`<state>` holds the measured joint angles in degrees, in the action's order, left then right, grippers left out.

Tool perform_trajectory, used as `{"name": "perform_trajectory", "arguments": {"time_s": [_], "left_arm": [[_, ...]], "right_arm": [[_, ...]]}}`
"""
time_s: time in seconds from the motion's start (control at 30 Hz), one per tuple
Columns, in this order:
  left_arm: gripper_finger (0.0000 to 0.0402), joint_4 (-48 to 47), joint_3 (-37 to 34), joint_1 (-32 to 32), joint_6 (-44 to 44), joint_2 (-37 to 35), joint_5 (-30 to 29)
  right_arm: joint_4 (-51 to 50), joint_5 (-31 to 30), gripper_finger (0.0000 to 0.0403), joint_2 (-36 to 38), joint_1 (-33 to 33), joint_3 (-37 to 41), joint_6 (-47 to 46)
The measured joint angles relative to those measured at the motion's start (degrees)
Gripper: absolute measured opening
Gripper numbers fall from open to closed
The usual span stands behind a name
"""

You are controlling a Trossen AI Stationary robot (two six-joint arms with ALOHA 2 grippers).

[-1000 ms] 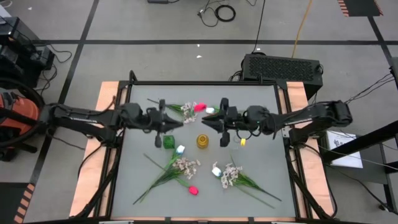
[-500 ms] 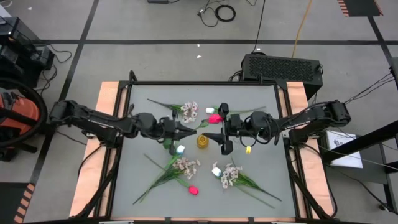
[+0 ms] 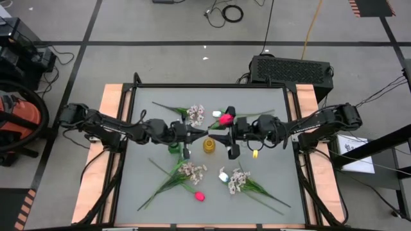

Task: Sort flowers into vase by color
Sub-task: Put the top left pink flower into the yellow flower vase

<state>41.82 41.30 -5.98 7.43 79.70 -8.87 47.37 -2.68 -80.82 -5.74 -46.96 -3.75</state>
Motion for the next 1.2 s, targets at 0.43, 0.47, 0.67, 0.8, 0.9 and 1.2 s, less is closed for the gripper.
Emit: {"name": "perform_trajectory", "arguments": {"time_s": [0.43,0.47,0.67,0.8,0.9,1.2], "left_arm": [[0.0007,-0.2,0.0,0.0,-0.9,0.0,0.0],[0.0007,-0.2,0.0,0.0,-0.9,0.0,0.0],[0.0007,-0.4,0.0,0.0,-1.0,0.0,0.0],[0.0007,-0.6,0.0,0.0,-1.1,0.0,0.0],[0.0007,-0.8,0.0,0.0,-1.1,0.2,0.0],[0.0007,-0.8,0.0,0.0,-1.1,0.2,0.3]], "right_arm": [[-0.6,-0.7,0.0059,0.0,0.0,0.0,-0.3],[-0.6,-0.5,0.0074,0.0,0.0,0.0,-0.2],[-0.5,0.0,0.0152,0.0,-0.4,0.0,1.0],[0.6,0.0,0.0168,0.0,-0.8,0.0,1.5],[1.7,-0.2,0.0144,0.0,-0.8,0.0,1.5],[2.0,-0.7,0.001,0.0,-0.7,0.0,0.1]]}}
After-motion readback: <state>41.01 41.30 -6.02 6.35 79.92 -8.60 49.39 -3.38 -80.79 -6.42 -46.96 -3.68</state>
